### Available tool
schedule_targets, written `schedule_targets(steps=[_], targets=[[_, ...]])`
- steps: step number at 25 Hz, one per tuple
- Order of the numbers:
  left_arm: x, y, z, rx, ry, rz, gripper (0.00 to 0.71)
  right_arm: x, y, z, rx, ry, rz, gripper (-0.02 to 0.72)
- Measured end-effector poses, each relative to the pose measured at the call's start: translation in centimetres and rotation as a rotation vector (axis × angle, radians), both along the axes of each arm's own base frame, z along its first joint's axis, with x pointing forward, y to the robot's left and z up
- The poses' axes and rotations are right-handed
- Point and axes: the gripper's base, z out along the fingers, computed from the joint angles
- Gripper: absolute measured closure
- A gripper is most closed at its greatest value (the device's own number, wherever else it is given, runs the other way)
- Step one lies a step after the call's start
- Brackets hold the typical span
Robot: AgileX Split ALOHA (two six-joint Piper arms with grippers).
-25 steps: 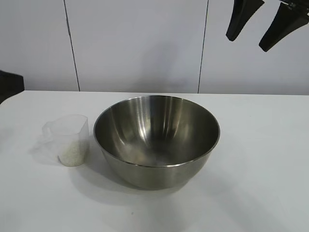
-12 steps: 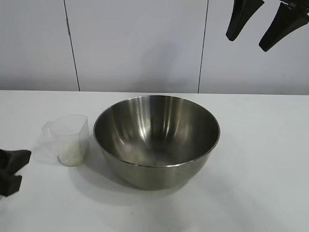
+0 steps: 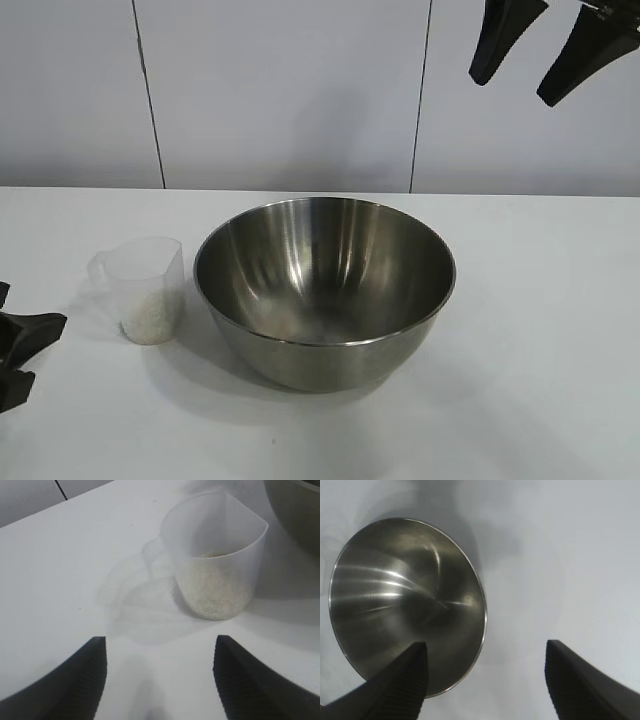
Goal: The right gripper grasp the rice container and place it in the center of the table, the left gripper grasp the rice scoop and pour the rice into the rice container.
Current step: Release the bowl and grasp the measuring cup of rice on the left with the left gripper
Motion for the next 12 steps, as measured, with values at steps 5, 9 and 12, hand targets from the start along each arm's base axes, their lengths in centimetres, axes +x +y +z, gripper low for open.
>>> schedule_targets(steps=[5,9,12], targets=[[1.2,0.4,0.5,-0.071,-0.020,-0.050,0.261,0.0,0.0,0.0,0.000,-0.001,0.000,0.240],[1.6,0.4,0.7,-0.082,-0.030,-0.049,0.261,0.0,0.0,0.0,-0.001,-0.001,0.000,0.240],[1.6,0.5,0.4,-0.085,-0.020,-0.041,0.261,0.0,0.0,0.0,-0.001,-0.001,0.000,0.240]])
